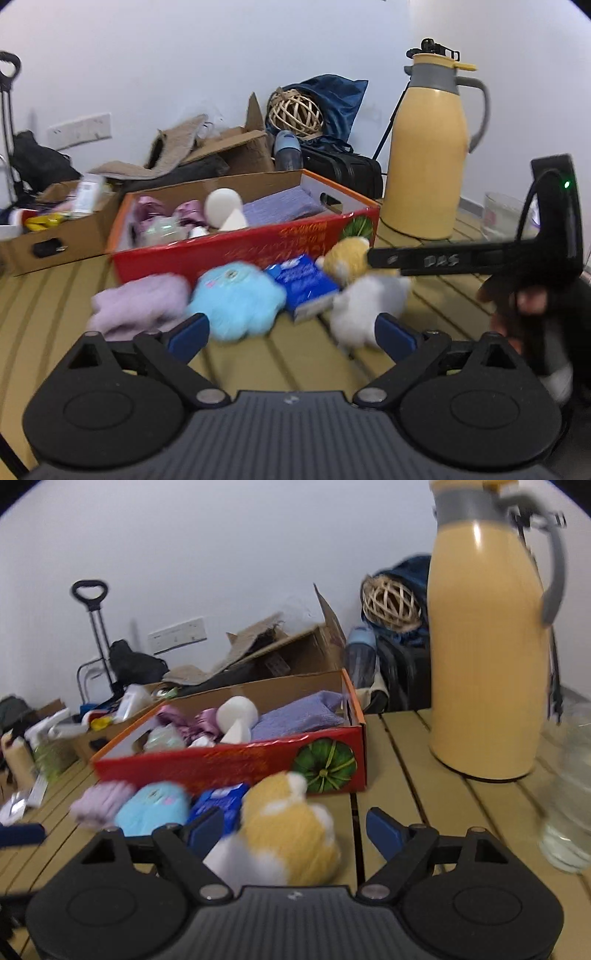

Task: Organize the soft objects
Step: 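Grasp the white sheep plush with the left gripper while the right grasps the yellow dog plush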

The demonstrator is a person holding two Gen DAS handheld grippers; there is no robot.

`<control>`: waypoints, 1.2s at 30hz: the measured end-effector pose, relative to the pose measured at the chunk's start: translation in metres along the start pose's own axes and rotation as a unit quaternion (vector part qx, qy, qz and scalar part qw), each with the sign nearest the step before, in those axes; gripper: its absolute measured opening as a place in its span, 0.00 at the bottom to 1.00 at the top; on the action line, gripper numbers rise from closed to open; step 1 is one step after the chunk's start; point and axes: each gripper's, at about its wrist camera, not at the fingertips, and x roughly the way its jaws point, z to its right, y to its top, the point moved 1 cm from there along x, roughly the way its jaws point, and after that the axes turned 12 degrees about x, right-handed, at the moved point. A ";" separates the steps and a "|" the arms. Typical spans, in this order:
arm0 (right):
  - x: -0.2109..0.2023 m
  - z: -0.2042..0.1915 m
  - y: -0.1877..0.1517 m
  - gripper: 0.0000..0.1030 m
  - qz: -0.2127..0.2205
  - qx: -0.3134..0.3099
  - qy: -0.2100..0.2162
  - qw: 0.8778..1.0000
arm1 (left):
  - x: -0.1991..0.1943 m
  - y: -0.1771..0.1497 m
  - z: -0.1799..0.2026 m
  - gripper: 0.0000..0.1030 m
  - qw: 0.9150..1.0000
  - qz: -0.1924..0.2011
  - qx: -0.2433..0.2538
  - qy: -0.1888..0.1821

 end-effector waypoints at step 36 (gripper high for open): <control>-0.058 -0.021 -0.076 0.67 -0.046 0.086 0.106 0.990 | -0.016 -0.071 -0.033 0.52 0.987 -0.031 -0.078 -0.139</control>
